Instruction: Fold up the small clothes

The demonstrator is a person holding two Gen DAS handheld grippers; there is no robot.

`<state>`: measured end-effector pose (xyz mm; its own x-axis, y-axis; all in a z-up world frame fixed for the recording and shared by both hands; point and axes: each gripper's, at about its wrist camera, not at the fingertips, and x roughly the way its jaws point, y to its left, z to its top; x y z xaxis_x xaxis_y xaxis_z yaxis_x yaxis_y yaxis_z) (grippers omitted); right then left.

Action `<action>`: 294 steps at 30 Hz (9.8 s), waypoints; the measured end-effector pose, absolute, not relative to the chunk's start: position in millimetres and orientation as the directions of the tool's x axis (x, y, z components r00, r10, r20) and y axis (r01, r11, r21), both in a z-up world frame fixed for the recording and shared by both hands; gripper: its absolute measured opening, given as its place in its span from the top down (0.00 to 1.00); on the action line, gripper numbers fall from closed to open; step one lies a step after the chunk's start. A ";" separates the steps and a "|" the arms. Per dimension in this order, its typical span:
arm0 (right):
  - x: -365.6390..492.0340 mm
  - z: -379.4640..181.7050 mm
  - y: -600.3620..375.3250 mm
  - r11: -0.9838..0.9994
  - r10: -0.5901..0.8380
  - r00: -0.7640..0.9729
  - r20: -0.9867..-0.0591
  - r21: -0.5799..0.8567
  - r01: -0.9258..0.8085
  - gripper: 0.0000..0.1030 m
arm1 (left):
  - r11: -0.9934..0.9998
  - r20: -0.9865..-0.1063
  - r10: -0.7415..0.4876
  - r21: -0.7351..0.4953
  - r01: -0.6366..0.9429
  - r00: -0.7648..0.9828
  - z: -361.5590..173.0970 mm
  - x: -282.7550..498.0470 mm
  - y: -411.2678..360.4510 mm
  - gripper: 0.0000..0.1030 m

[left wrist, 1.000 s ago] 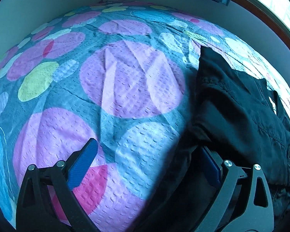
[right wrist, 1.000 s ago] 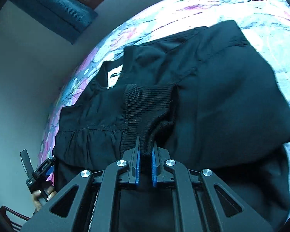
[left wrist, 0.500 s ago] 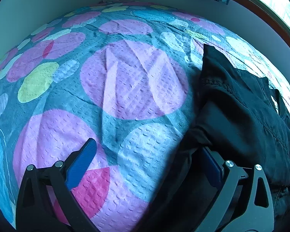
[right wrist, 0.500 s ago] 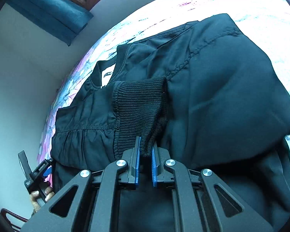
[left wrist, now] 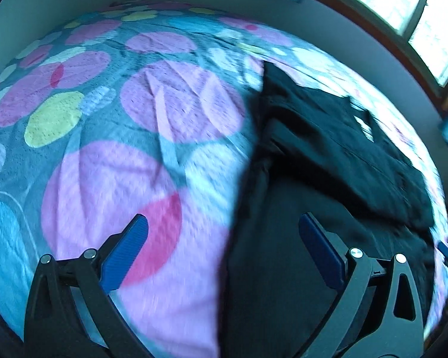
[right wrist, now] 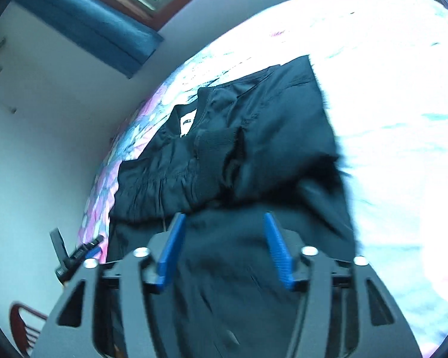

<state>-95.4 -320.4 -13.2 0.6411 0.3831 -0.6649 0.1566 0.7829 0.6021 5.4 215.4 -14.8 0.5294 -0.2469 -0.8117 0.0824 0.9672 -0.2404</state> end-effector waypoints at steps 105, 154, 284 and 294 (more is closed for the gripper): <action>69.3 -30.5 -359.7 0.746 0.566 0.610 -0.554 0.659 -0.093 0.43 | 0.769 -0.783 -0.474 -0.145 0.622 0.403 -7.1 168.5 87.0 0.14; 101.0 11.6 -346.4 0.928 0.339 0.708 -0.619 0.345 -0.143 0.92 | 0.774 -0.743 -0.391 0.054 0.631 0.544 9.8 180.9 51.6 0.90; -34.7 -76.7 -280.2 0.656 0.585 0.571 -0.576 0.750 0.084 0.17 | 0.744 -0.719 -0.482 -0.034 0.667 0.501 60.8 35.9 -187.1 0.86; -73.3 -79.9 -326.6 0.589 0.581 0.636 -0.508 0.802 0.102 0.17 | 0.707 -0.778 -0.413 0.054 0.706 0.473 -22.7 10.9 -237.0 0.53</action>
<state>-73.3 -326.6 -79.9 0.6360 0.5811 -0.5077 0.1023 0.5886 0.8019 10.9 -237.0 -22.7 0.4733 -0.4131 -0.7780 0.7056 0.7066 0.0540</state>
